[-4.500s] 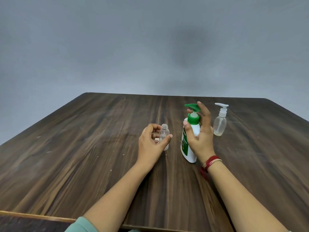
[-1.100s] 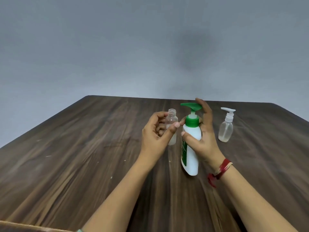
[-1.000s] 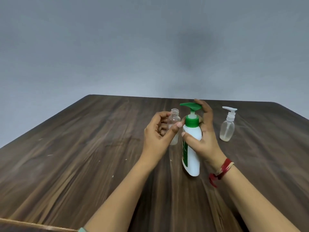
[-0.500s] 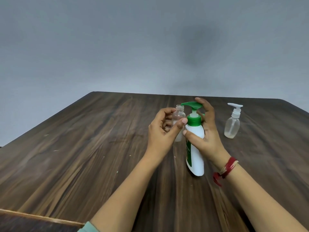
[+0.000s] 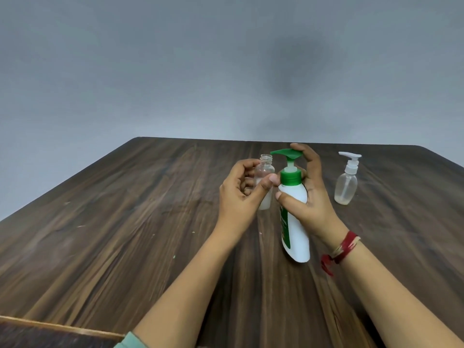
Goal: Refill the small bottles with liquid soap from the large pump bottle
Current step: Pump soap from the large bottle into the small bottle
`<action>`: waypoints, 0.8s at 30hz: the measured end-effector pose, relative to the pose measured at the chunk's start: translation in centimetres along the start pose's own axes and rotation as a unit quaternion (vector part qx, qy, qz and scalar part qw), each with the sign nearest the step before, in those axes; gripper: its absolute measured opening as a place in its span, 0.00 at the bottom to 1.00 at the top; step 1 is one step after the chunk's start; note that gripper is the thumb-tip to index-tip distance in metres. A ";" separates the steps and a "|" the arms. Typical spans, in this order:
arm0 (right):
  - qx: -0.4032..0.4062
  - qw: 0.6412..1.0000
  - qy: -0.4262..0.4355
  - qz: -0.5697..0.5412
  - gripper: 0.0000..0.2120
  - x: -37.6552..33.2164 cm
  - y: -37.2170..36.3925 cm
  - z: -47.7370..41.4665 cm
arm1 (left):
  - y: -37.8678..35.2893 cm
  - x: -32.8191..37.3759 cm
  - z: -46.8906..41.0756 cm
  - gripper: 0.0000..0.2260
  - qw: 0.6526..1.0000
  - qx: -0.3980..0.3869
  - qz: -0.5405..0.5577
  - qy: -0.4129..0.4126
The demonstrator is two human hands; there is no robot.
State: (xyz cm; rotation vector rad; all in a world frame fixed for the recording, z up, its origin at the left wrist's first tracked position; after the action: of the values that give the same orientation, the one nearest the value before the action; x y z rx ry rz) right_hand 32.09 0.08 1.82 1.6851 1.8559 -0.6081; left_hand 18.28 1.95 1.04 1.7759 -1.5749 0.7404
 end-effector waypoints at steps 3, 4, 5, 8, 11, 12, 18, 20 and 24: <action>0.000 1.000 0.004 0.009 0.33 -0.1 0.1 0.1 | 0.0 -0.1 0.0 0.15 1.000 -0.001 -0.003 0.003; 0.001 1.000 0.004 0.011 0.33 -0.1 0.1 0.1 | 0.0 -0.1 0.0 0.15 1.000 -0.002 -0.005 0.004; 0.002 1.000 0.004 0.015 0.33 -0.1 0.1 0.1 | -0.1 0.0 0.0 0.15 1.000 -0.004 -0.006 0.005; 0.006 1.000 0.007 0.030 0.33 -0.1 0.0 0.1 | -0.2 0.0 0.1 0.14 1.000 -0.010 -0.008 0.006; 0.010 1.000 0.009 0.028 0.32 -0.2 0.0 0.1 | -0.3 0.0 0.2 0.14 1.000 -0.011 -0.003 0.011; 0.012 1.000 0.009 0.028 0.32 -0.2 0.0 0.1 | -0.3 -0.1 0.2 0.14 1.000 -0.010 -0.003 0.011; 0.021 0.999 0.005 0.034 0.31 -0.2 -0.1 0.1 | -0.3 -0.1 0.2 0.15 1.000 -0.007 -0.005 0.012; 0.016 0.999 -0.001 0.032 0.32 -0.1 -0.1 0.1 | -0.3 -0.1 0.2 0.15 1.000 -0.008 -0.004 0.011; 0.011 0.999 0.000 0.034 0.32 -0.1 -0.1 0.1 | -0.3 0.0 0.2 0.15 1.000 -0.013 -0.005 0.009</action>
State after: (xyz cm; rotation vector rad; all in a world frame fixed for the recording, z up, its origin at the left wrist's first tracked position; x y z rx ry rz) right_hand 31.97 -0.04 1.82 1.7544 1.7894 -0.6022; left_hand 18.58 1.82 0.92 1.7524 -1.5548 0.7263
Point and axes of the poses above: each hand's wrist, its own z-axis away from the middle knuckle, its own y-axis out of the back of the hand, x = y × z, the point moved 5 cm from there along -z, towards the middle knuckle, and after that the axes turned 13 degrees about -z, right-handed, at the moved point
